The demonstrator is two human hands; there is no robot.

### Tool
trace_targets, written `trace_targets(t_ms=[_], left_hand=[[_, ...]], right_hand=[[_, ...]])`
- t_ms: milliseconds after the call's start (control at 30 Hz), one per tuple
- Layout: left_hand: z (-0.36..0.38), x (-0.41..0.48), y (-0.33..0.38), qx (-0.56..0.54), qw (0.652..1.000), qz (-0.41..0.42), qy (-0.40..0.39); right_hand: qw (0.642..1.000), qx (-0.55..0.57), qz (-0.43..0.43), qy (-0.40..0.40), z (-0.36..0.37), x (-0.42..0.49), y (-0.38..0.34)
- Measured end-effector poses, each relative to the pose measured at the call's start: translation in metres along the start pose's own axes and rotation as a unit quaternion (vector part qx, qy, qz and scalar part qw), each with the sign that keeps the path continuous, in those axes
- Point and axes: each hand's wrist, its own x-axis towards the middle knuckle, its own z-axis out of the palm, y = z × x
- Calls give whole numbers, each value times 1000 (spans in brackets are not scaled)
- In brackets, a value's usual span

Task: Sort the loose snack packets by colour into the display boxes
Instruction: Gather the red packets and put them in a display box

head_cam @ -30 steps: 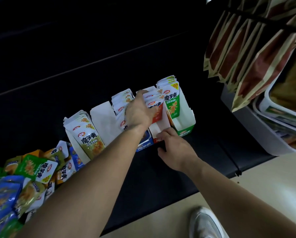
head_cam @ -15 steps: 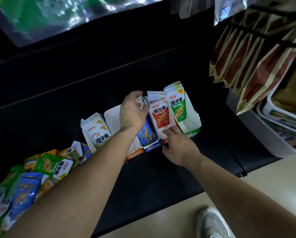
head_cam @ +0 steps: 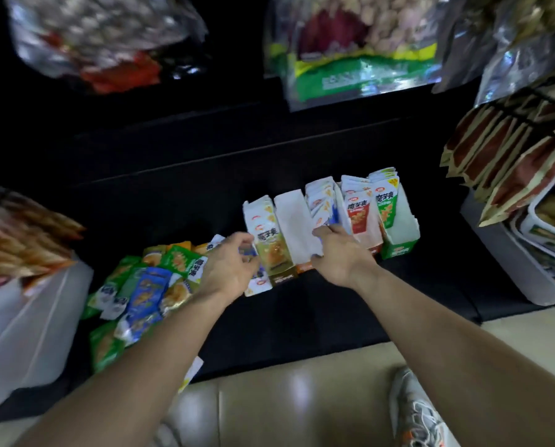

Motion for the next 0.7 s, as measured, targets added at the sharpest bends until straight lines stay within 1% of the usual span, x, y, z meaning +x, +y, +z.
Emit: trace_targets(t_ms=[100,200,333,467,633,700], left_hand=[[-31,-36,-42,26,999,-23,8],[-63,-64,-75,55,998,-22,0],[-113,-85,-101,79,996,-22,-28],[-152,-100,-136,141,986,-14,-84],[-175,-111,-191,188,975,-12,-115],[-176,-115,-211,192,973,-29,-122]], right_hand=[[999,-14,-19,-24,22,-24,-27],[998,-35,-31,-51,45,-41,-46],[994,-45,-41,-88,71,-49,-76],[990,-53,-49,-118,107,-41,-108],[982,-53,-50,-171,175,-32,-151],[982,-49,-49,-174,207,-34,-174]])
